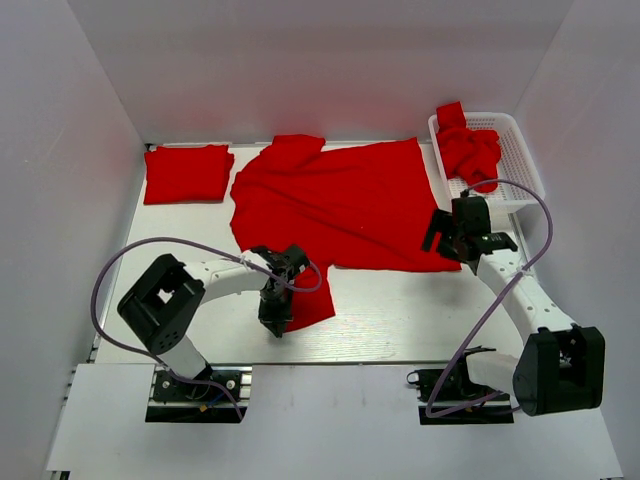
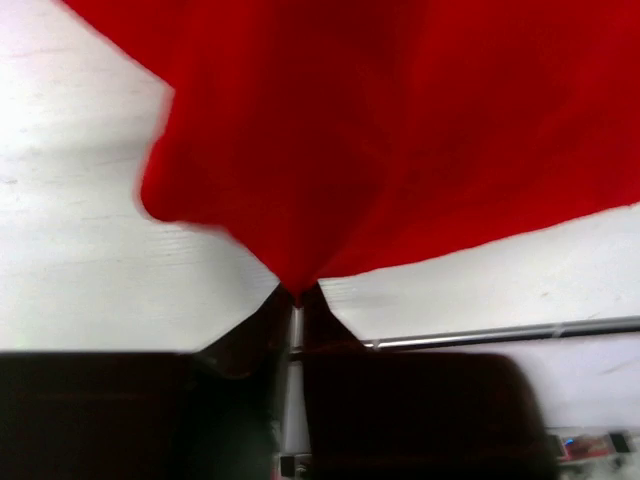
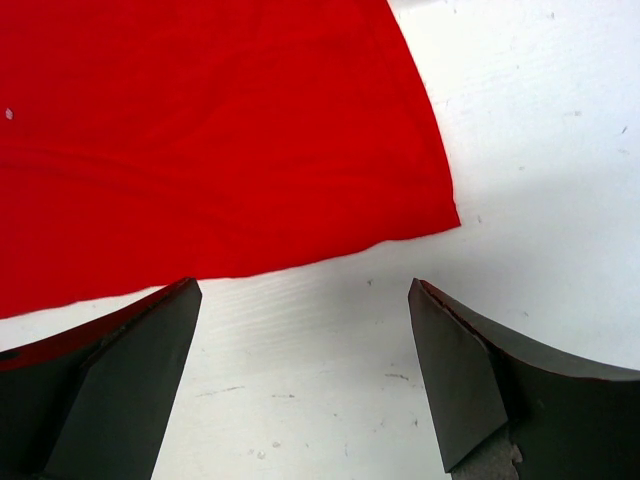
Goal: Fold and stack the t-shirts
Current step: Grap the side of the flattened tshirt closest away from the robot with both arms
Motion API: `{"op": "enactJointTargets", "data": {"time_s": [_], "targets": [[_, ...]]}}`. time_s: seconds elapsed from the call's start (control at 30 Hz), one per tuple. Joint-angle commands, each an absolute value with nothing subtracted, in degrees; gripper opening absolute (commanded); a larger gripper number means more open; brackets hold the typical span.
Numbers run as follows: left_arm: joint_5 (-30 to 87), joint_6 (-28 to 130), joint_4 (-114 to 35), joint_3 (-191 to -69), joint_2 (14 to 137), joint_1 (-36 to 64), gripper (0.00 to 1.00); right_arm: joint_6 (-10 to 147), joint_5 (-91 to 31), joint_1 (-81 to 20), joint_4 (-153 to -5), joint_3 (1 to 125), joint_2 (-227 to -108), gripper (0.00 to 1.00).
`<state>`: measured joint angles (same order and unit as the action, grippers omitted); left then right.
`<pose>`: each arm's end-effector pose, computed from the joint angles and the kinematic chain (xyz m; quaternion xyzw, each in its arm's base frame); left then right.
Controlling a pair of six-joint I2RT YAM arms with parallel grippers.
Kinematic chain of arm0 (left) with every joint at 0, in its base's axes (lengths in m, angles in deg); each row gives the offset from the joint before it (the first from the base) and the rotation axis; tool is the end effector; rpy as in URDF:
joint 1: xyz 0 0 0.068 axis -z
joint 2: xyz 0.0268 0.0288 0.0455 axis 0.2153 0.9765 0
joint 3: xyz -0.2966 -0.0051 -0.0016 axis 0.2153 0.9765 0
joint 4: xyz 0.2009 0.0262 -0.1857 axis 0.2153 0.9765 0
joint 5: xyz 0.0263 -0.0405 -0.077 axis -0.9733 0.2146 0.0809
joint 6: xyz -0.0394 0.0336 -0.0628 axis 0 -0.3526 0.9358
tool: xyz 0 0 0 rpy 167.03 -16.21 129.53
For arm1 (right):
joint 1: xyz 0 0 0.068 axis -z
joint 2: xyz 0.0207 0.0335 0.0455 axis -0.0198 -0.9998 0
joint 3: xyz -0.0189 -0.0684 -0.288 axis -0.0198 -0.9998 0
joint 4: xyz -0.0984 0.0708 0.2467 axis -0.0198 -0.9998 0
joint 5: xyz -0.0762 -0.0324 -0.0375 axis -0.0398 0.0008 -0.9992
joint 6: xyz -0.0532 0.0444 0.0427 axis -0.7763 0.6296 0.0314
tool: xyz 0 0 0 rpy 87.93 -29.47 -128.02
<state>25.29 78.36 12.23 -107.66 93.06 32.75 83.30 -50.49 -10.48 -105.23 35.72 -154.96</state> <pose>0.1783 -0.1884 0.1259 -0.0504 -0.9975 0.0199 0.0449 0.2747 0.0297 0.2443 0.1371 0.9147 -0.0013 0.3802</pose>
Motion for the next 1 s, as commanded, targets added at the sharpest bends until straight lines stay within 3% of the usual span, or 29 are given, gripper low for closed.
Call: {"op": "enactJointTargets", "data": {"time_s": [0.0,0.03,0.4,0.97], "targets": [[21.99,79.14,9.05,-106.4,95.69,33.09,0.08,84.15,-50.81,-10.1,-105.36,34.38,-153.23,0.9],[21.99,79.15,9.67,-106.4,95.69,33.09,0.0,84.5,-50.98,-10.01,-105.45,33.86,-153.32,0.9],[21.28,83.37,21.71,-98.23,87.7,33.09,0.0,87.13,-52.65,-9.48,-105.36,29.55,-152.7,0.9],[20.76,83.37,21.19,-103.23,87.35,32.48,0.0,93.73,-55.46,-7.29,-95.97,22.96,-156.66,0.88]]}}
